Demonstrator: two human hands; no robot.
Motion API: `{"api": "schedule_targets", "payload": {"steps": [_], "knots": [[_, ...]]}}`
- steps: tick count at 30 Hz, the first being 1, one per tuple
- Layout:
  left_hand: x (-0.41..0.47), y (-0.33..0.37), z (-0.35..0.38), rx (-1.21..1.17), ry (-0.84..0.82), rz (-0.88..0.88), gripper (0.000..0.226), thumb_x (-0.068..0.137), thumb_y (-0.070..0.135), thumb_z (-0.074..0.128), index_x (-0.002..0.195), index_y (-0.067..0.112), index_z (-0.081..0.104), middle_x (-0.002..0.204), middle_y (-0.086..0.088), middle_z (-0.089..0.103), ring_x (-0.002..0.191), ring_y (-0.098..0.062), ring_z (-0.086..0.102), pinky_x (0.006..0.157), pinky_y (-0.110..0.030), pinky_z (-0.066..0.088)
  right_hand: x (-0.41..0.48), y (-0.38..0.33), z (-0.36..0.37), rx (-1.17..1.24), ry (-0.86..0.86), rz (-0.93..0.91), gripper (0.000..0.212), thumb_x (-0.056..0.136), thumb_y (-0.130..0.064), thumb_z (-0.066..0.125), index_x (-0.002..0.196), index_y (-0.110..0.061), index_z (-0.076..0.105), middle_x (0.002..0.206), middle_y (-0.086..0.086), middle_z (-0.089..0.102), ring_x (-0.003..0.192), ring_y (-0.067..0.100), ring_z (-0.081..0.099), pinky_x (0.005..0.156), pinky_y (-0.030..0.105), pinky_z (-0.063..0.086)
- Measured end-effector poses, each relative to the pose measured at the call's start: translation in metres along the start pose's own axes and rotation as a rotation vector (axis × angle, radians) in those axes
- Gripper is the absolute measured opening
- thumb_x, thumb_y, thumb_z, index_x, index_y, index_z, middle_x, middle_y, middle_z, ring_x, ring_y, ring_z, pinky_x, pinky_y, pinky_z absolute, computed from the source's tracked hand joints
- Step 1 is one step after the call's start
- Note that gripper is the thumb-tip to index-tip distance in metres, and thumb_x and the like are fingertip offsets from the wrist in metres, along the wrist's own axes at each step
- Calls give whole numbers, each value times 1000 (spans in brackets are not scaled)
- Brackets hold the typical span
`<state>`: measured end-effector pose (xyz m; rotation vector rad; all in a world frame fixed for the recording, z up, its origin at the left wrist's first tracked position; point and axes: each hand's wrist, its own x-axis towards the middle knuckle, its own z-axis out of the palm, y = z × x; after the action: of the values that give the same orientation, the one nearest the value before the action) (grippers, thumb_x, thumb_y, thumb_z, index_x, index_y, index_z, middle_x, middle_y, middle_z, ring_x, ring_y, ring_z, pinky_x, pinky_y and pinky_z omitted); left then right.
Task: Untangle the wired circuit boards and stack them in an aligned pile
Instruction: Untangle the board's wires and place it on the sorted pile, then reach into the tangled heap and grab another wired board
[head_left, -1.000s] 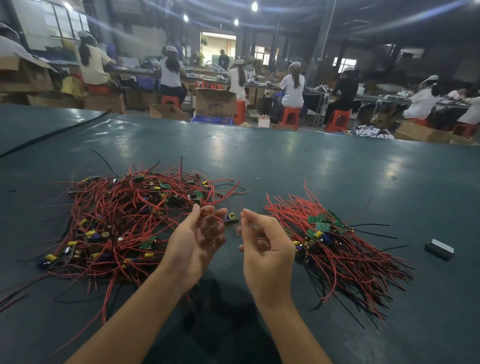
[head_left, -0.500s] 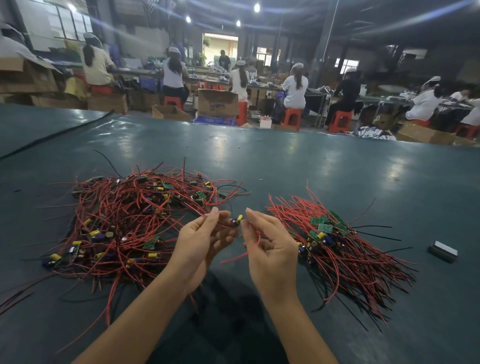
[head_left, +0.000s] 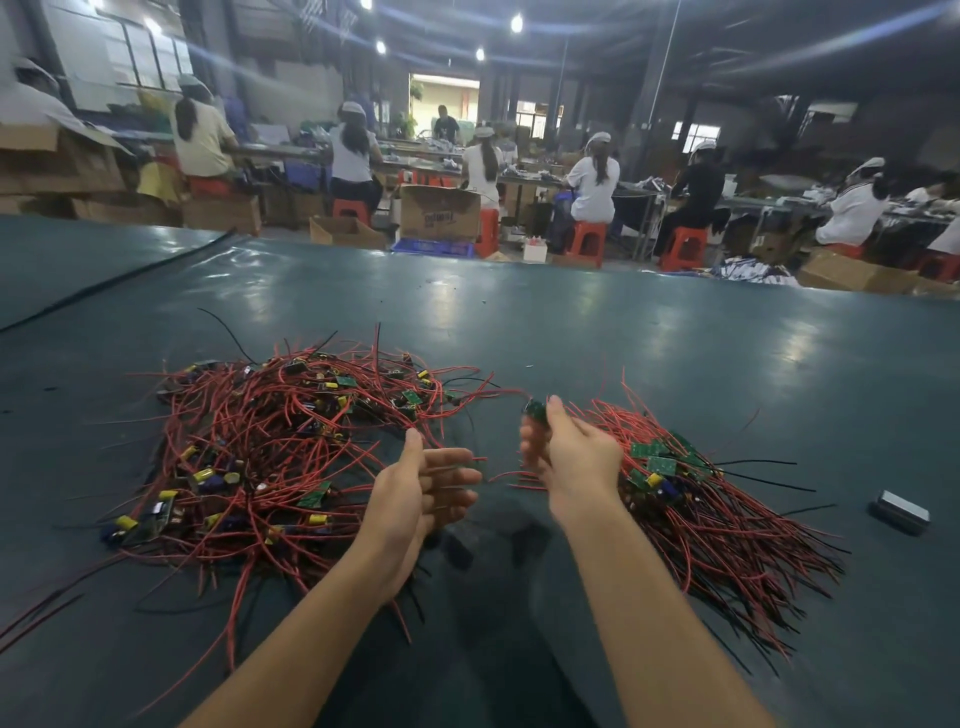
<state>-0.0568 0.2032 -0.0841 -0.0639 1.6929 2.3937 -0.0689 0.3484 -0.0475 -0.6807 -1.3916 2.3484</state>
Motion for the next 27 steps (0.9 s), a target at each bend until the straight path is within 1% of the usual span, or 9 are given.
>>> {"api": "schedule_targets", "payload": {"steps": [2, 4, 7, 9, 13, 16, 18, 23, 27], "knots": [[0, 0, 0, 8, -3, -1, 64, 103, 51, 24, 91, 7, 70, 75, -9, 74, 58, -16, 67, 55, -25, 54, 11, -22, 18, 77, -13, 45, 19, 97, -17, 61, 88, 0, 64, 65, 9, 67, 45, 12, 59, 41, 20, 48], [-1, 1, 1, 17, -4, -7, 64, 103, 51, 24, 93, 7, 70, 75, -7, 74, 58, -15, 67, 54, -24, 53, 20, -44, 35, 102, -110, 73, 20, 98, -18, 60, 110, -2, 61, 89, 9, 68, 66, 14, 65, 48, 22, 51], [-1, 2, 0, -5, -2, -16, 63, 103, 50, 24, 95, 7, 69, 75, -7, 73, 60, -16, 66, 57, -26, 52, 28, -54, 43, -8, -253, 46, 61, 98, -7, 57, 152, -6, 26, 133, 8, 52, 107, 21, 59, 69, 32, 56], [-2, 3, -1, -19, -4, -5, 59, 104, 47, 28, 95, 6, 69, 76, -9, 73, 61, -17, 66, 56, -25, 53, 24, -44, 39, -139, -248, 8, 68, 98, -3, 56, 155, -8, 20, 143, 9, 45, 109, 22, 56, 71, 33, 55], [-3, 0, -2, 207, 14, 268, 30, 102, 26, 48, 91, 9, 70, 77, -4, 73, 71, -19, 67, 62, -24, 55, 11, -9, 22, -160, -209, -48, 50, 96, -2, 58, 144, -9, 43, 120, 6, 66, 95, 21, 65, 58, 27, 55], [-2, -1, -13, 850, 110, 839, 9, 93, 12, 62, 93, 15, 70, 90, 5, 68, 85, -9, 62, 77, -21, 49, -1, 12, 9, -173, -216, -78, 38, 97, 1, 53, 132, -13, 54, 103, 3, 72, 79, 15, 68, 53, 24, 54], [-3, 2, -19, 1151, 207, 1025, 14, 84, 12, 66, 96, 16, 71, 108, 1, 66, 102, -16, 59, 89, -31, 45, -8, 21, 2, -214, -207, -109, 33, 98, 2, 49, 125, -15, 57, 98, 1, 73, 72, 11, 69, 52, 23, 54], [1, 11, -32, 1513, 435, 659, 47, 78, 19, 64, 124, 22, 61, 149, -12, 41, 136, -31, 36, 111, -45, 25, -24, 36, -17, -254, -185, -179, 28, 99, 2, 47, 109, -18, 63, 85, -3, 75, 67, 9, 70, 51, 23, 53], [7, 15, -44, 1625, 428, 427, 50, 88, 29, 54, 138, 25, 48, 149, -7, 40, 131, -29, 39, 106, -41, 33, -33, 41, -24, -289, -182, -210, 27, 98, 2, 49, 104, -19, 65, 79, -7, 75, 67, 9, 70, 50, 23, 53]]}}
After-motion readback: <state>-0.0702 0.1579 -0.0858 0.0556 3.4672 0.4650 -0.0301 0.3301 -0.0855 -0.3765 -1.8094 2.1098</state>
